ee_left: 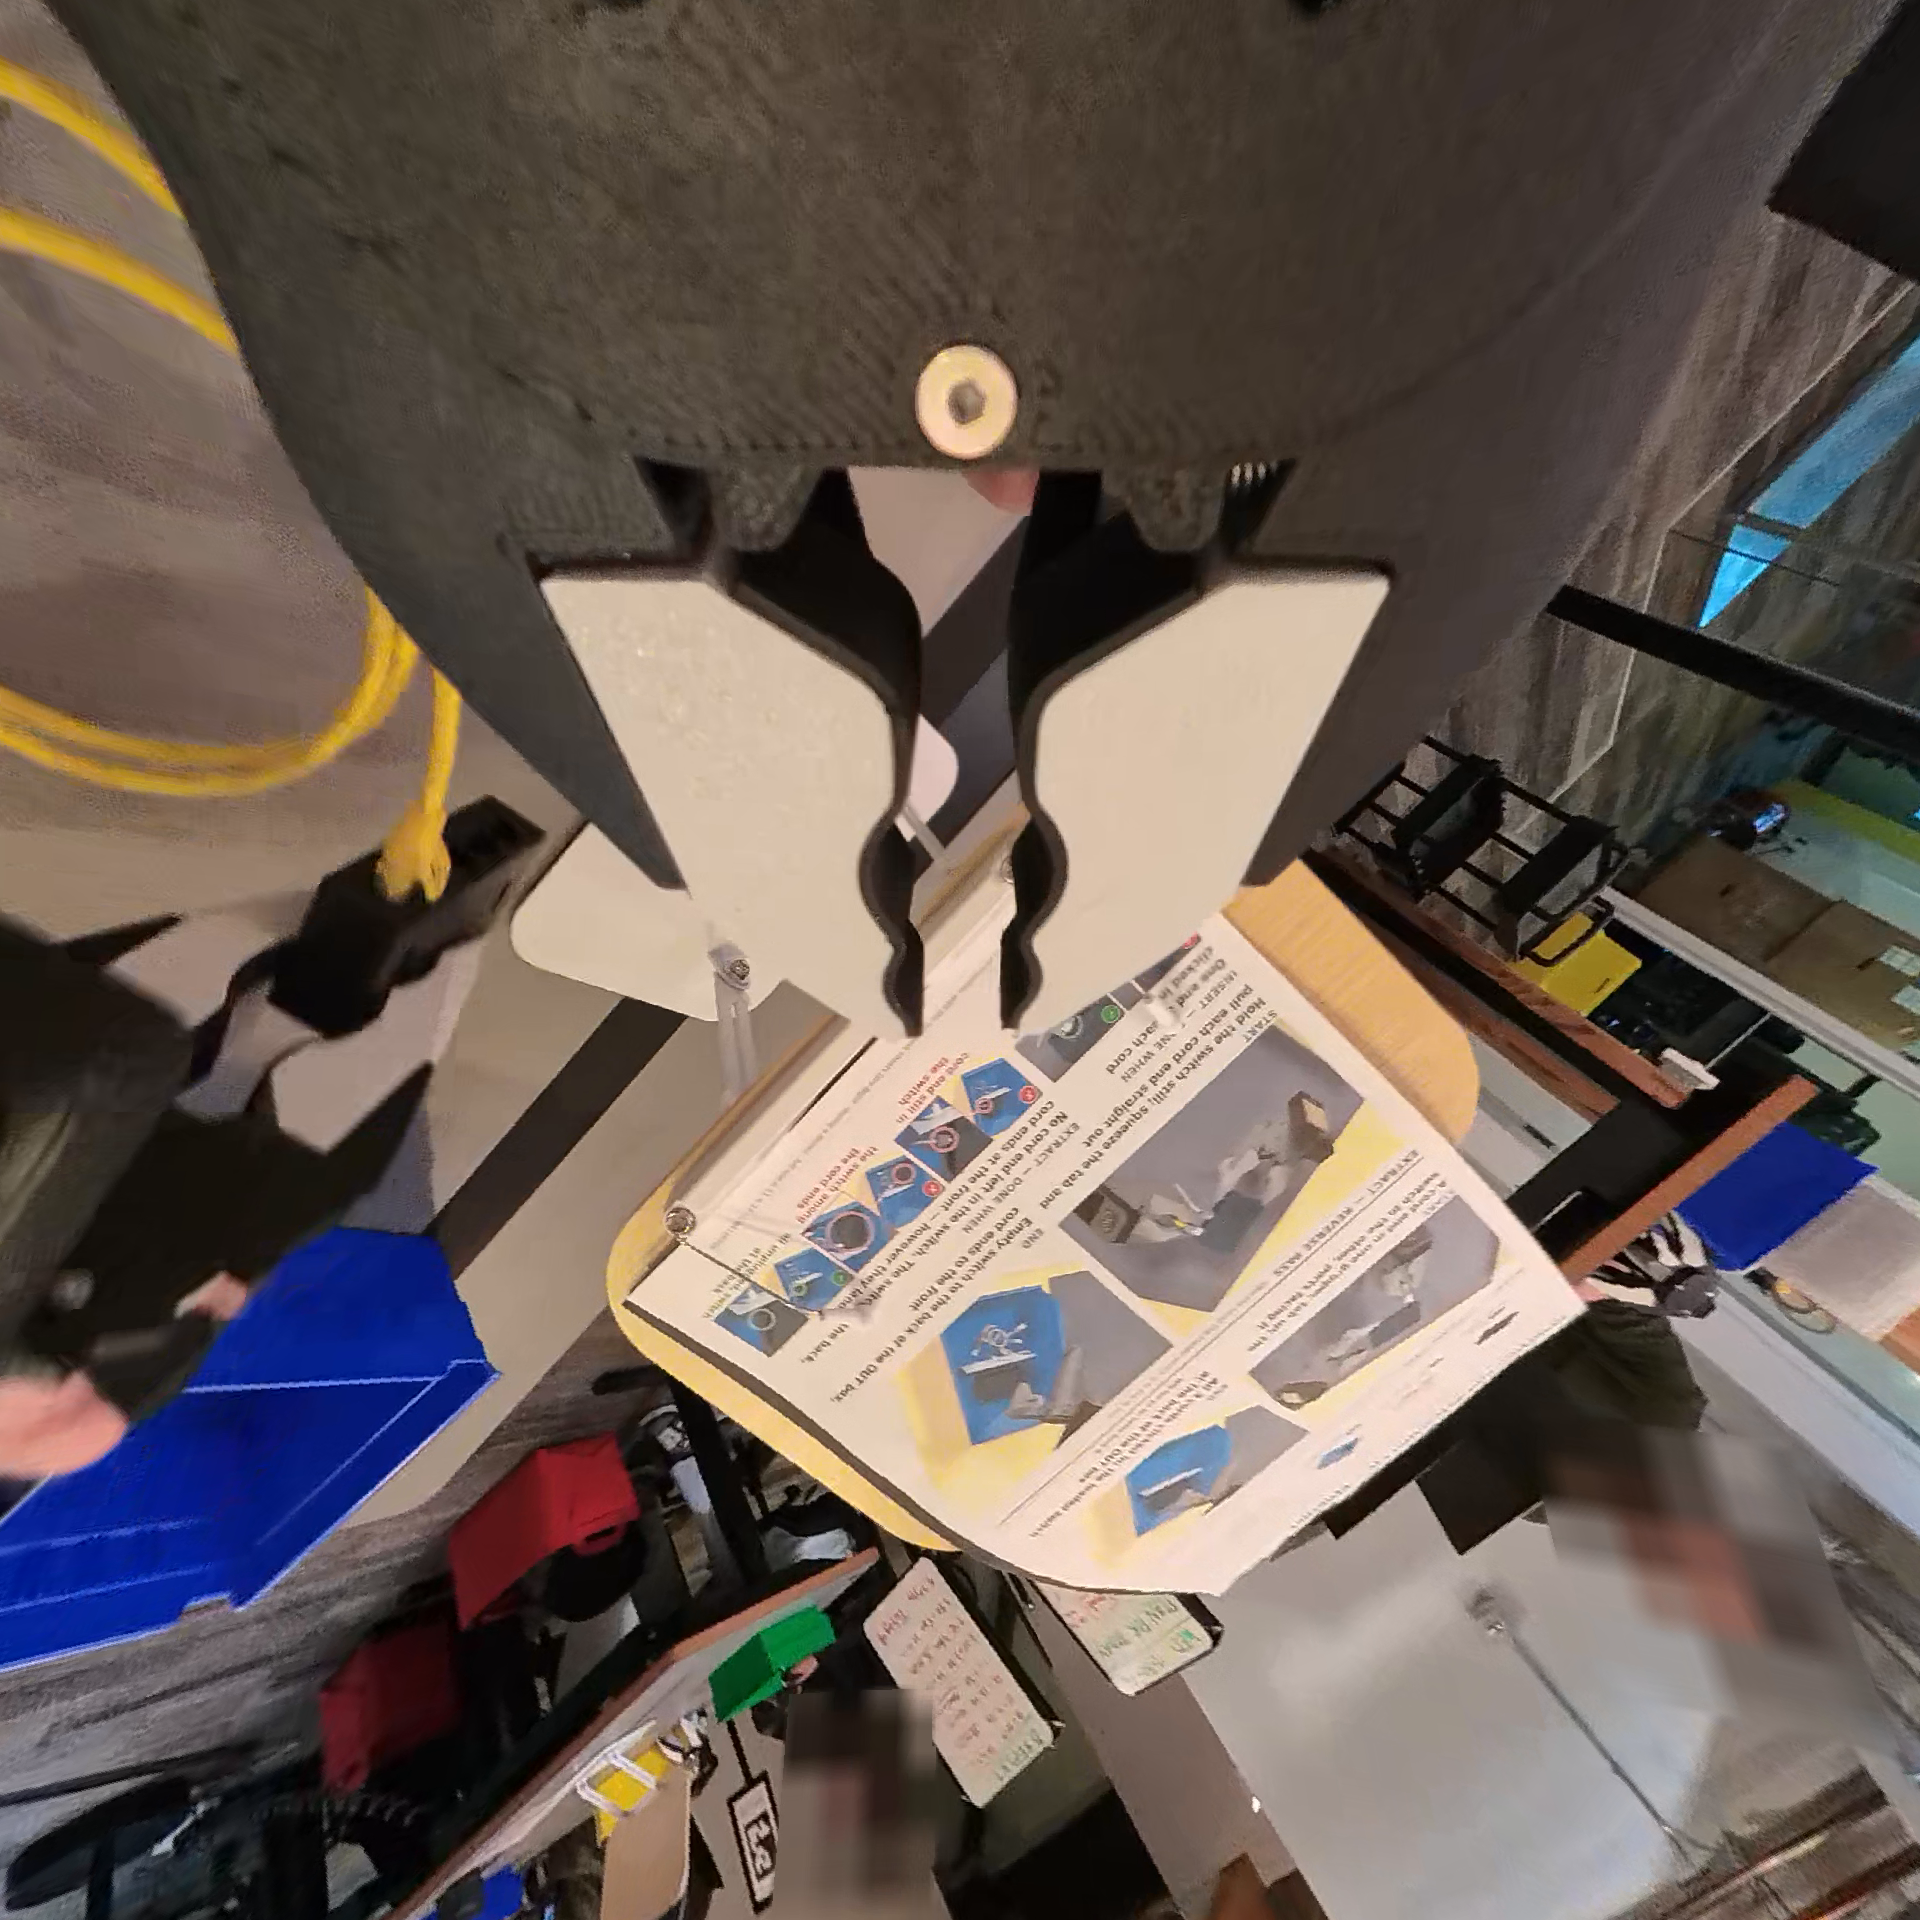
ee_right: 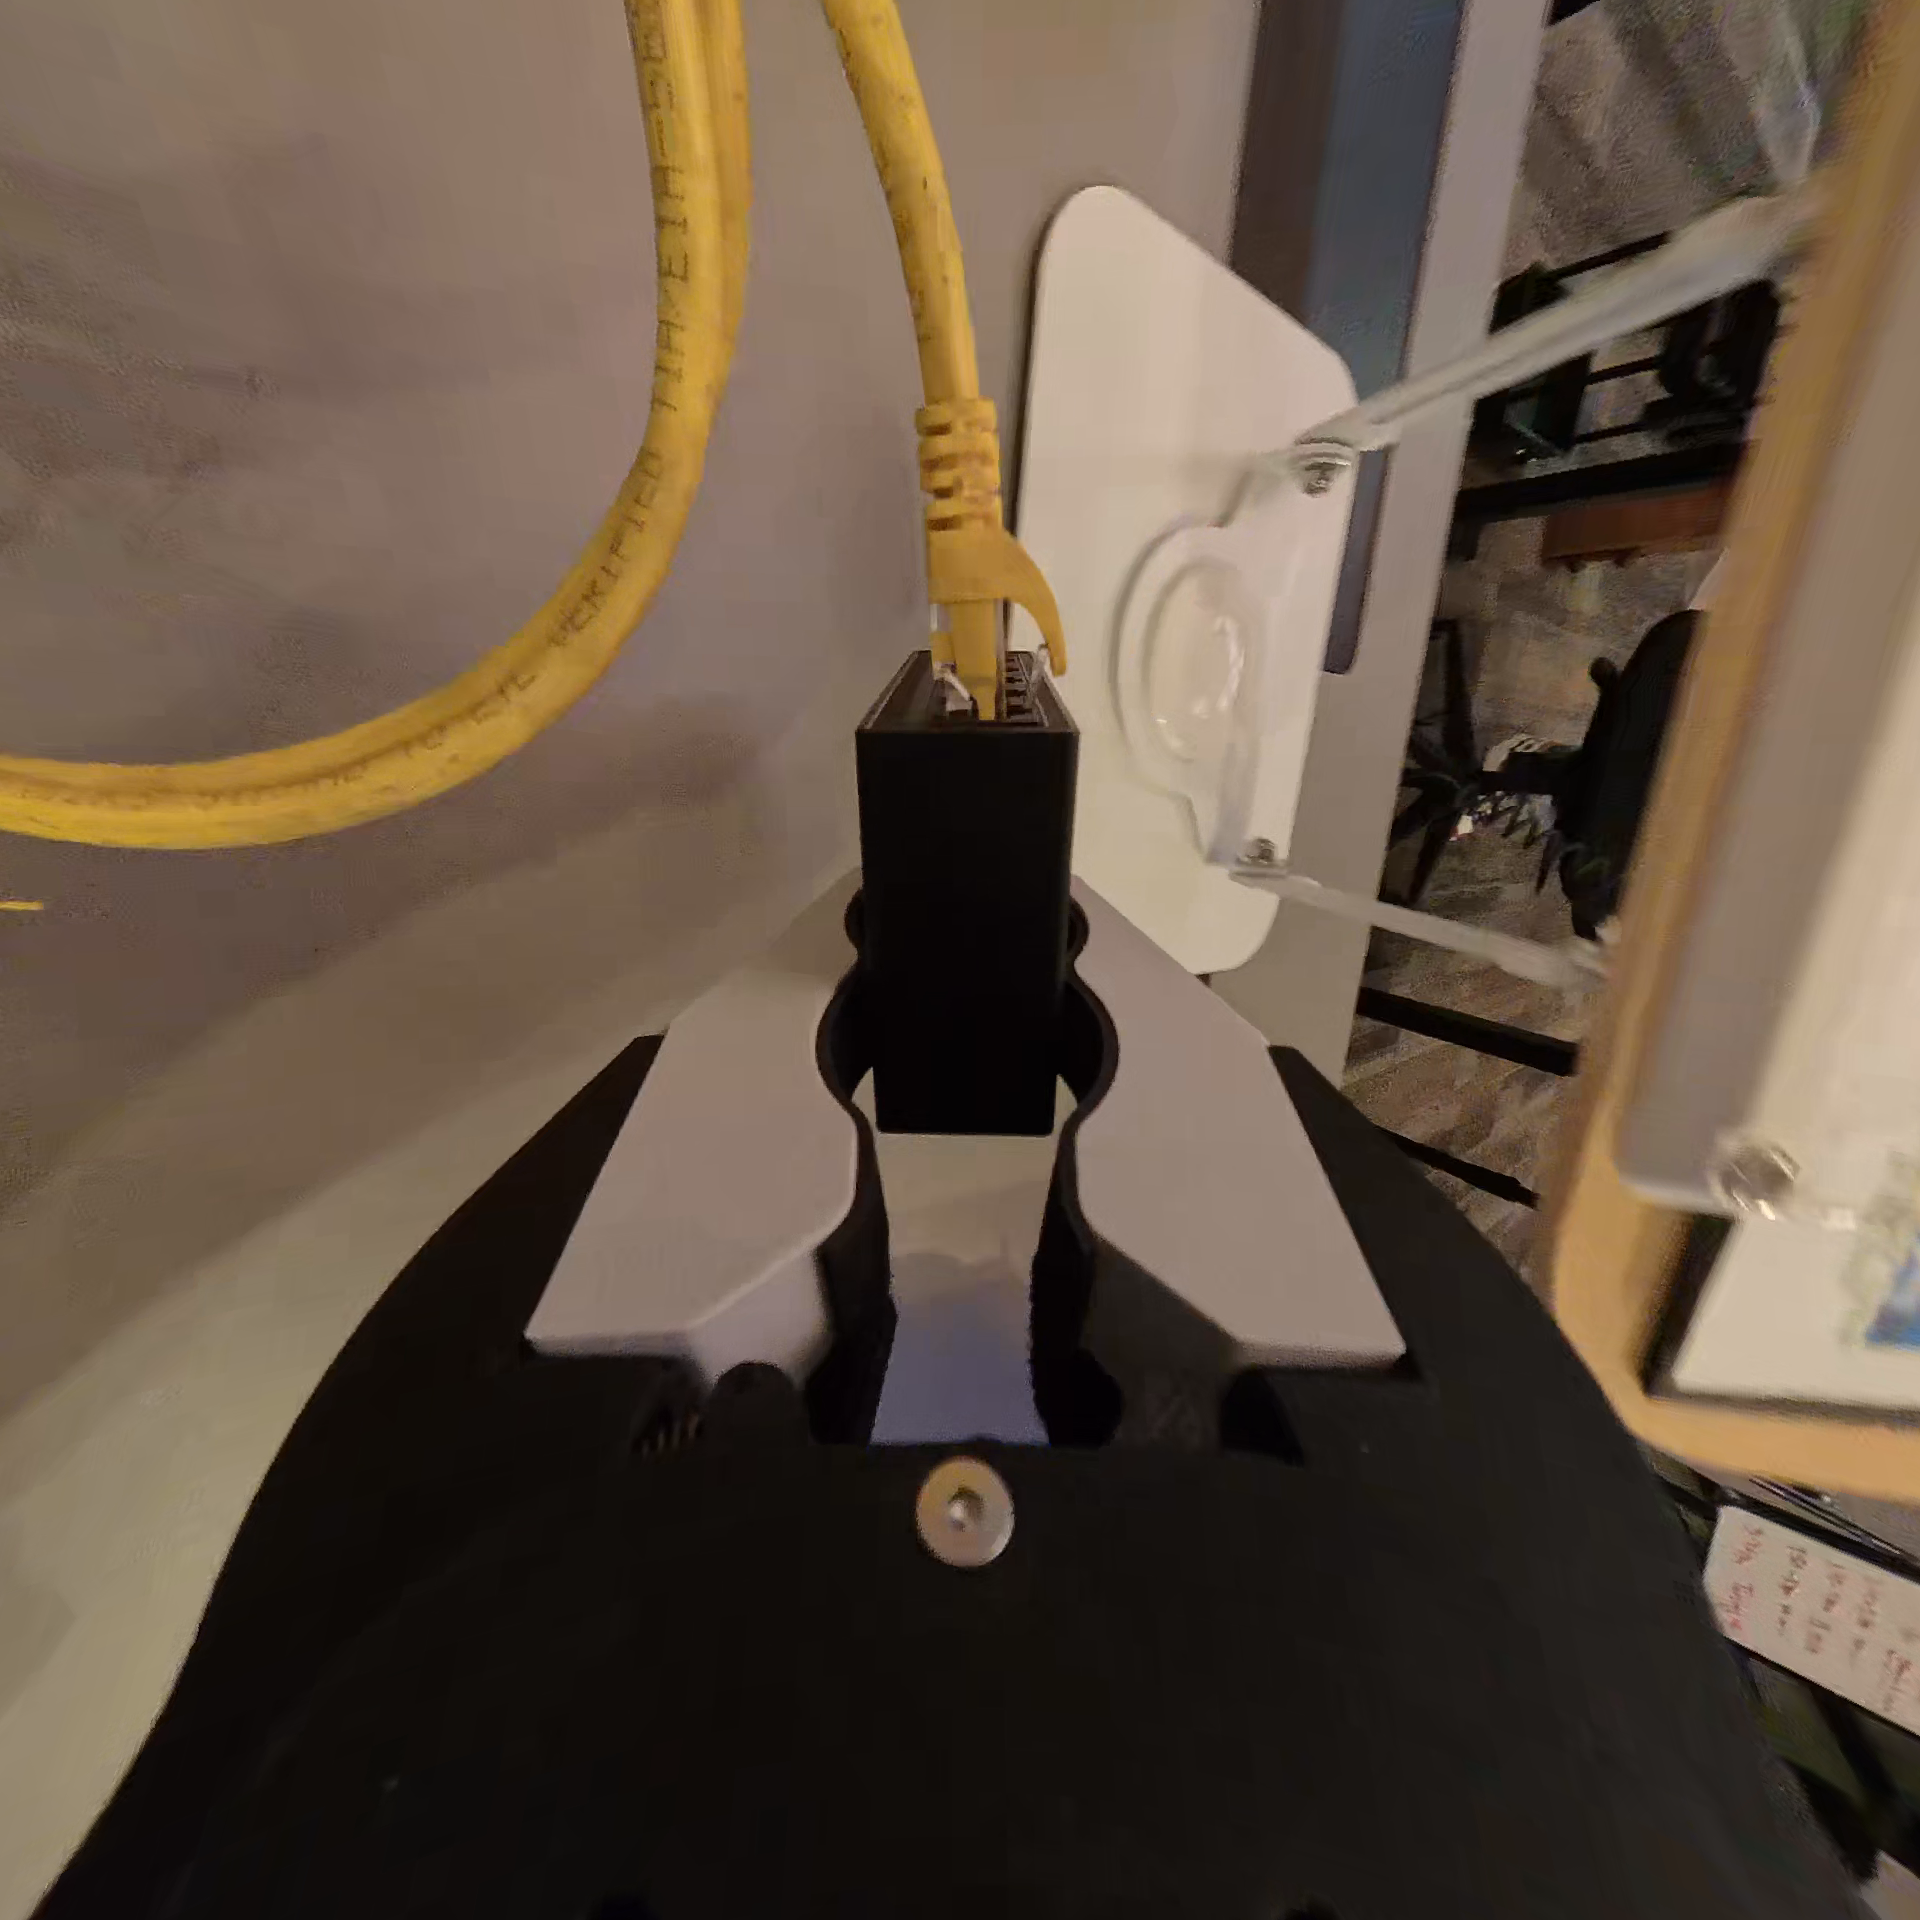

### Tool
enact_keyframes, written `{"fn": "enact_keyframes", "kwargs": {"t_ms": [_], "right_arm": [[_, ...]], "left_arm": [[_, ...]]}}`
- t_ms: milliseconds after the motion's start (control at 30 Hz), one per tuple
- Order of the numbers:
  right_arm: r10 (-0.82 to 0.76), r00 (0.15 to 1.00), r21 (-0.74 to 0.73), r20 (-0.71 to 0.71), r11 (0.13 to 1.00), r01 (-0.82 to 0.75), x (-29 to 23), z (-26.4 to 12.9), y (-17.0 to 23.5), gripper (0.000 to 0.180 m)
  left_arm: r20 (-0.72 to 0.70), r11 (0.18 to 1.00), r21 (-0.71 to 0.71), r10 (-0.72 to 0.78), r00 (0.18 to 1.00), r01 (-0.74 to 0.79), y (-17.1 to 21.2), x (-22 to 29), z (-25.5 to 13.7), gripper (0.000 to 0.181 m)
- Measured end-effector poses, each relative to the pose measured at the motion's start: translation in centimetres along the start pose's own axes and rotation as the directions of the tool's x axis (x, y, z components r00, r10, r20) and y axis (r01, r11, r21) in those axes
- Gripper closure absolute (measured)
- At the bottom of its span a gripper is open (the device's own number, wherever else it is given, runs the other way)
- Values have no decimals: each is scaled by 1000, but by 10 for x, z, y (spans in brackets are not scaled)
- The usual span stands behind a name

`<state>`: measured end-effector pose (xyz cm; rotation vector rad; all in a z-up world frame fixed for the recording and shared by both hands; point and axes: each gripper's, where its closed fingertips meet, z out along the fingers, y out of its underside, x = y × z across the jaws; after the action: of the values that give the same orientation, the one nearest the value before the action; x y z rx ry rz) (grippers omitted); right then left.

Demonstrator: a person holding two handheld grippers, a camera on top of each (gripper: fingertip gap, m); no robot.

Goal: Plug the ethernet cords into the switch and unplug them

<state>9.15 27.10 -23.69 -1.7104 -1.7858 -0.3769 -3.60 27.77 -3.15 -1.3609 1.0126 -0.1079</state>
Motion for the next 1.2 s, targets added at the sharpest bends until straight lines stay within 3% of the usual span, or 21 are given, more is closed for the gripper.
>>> {"fn": "enact_keyframes", "kwargs": {"t_ms": [267, 500, 900, 1200], "right_arm": [[-100, 994, -179, 37, 978, 105, -18, 34, 15, 153], [-162, 985, -273, -65, 952, 139, -16, 35, 21, 153], [-478, 873, -536, -99, 764, 358, -31, 33, 35, 137], [-508, 861, -613, 11, 677, 407, -40, 24, 40, 130]], "left_arm": [[3, 1000, 16, -14, 1000, 14, -1, -4, -2, 167], [-8, 999, 25, -22, 1000, 22, -2, -4, -2, 167], [-28, 999, 40, -18, 999, 19, -6, 2, -2, 167], [-36, 998, 53, -15, 999, 16, -10, 3, -5, 167]]}}
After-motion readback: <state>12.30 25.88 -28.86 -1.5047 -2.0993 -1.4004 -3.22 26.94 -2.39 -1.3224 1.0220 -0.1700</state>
